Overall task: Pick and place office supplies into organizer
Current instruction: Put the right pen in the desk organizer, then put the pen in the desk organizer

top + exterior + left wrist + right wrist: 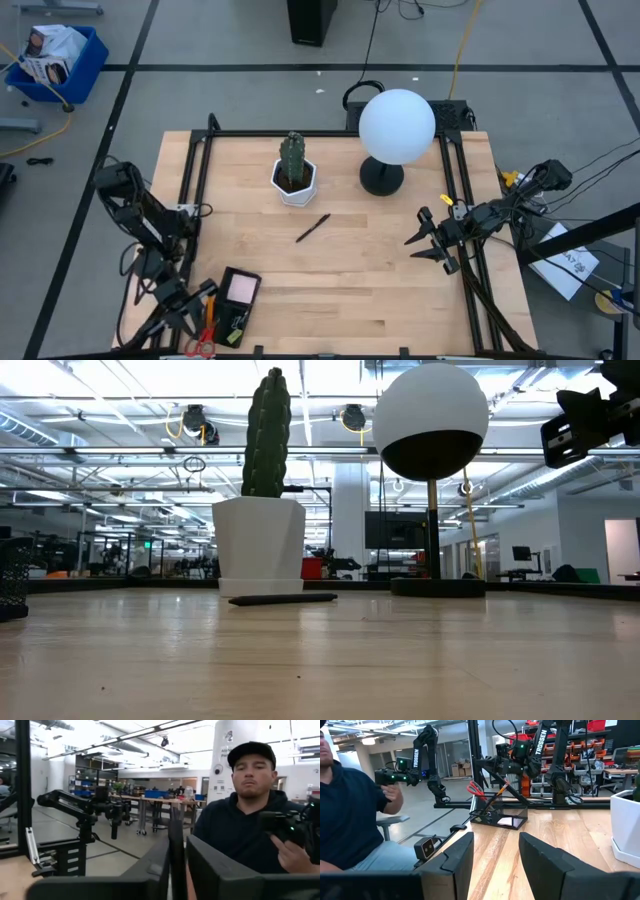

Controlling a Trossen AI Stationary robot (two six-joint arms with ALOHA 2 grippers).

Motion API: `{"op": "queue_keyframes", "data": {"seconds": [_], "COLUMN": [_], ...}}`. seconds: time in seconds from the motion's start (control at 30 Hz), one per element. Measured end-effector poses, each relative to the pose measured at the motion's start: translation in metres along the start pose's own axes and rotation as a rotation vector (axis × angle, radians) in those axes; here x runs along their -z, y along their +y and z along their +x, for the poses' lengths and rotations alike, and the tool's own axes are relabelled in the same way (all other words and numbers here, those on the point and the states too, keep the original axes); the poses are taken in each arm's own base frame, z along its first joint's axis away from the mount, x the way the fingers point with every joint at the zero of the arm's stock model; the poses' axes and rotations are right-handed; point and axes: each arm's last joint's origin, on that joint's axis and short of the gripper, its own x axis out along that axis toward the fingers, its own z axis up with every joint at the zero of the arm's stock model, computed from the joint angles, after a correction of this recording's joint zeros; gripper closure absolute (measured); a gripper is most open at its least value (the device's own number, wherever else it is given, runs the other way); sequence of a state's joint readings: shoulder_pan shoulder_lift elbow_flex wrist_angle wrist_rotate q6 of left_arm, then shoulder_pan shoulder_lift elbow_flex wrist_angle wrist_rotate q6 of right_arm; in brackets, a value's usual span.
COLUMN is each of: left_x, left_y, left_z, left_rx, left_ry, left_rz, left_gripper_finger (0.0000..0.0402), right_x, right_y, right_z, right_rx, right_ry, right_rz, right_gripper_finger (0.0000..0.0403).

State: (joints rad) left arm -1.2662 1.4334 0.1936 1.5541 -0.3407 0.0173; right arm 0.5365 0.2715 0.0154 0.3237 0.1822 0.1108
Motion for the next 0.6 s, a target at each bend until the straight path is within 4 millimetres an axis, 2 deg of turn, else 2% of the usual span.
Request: {"op": "queue_keyframes", "data": {"seconds": [0.33, 0.5, 0.6], "left_x": [0.0016, 0.0015, 0.0007], "left_y": [-0.0005, 0.0008, 0.0063], "left_z": [-0.0007, -0.0015, -0.0011], "left_rx": [-0.023, -0.051, -0.164], "left_ry": [0.017, 0.013, 0.007], "left_rz": [0.022, 0.014, 0.004], "left_gripper_finger": [0.0233, 0.0210, 0.0203], "right_x": [0.0000, 0.0000, 0.0000], "right_y": [0.0000, 0.0000, 0.0000], "right_z": [0.0000, 0.0000, 0.0000], "right_rx": [0.000, 0.000, 0.000], "right_ry": [0.000, 0.000, 0.000], "right_rz": [0.000, 0.000, 0.000], "right_gripper_finger": [0.0250, 0.0250, 0.0250]}}
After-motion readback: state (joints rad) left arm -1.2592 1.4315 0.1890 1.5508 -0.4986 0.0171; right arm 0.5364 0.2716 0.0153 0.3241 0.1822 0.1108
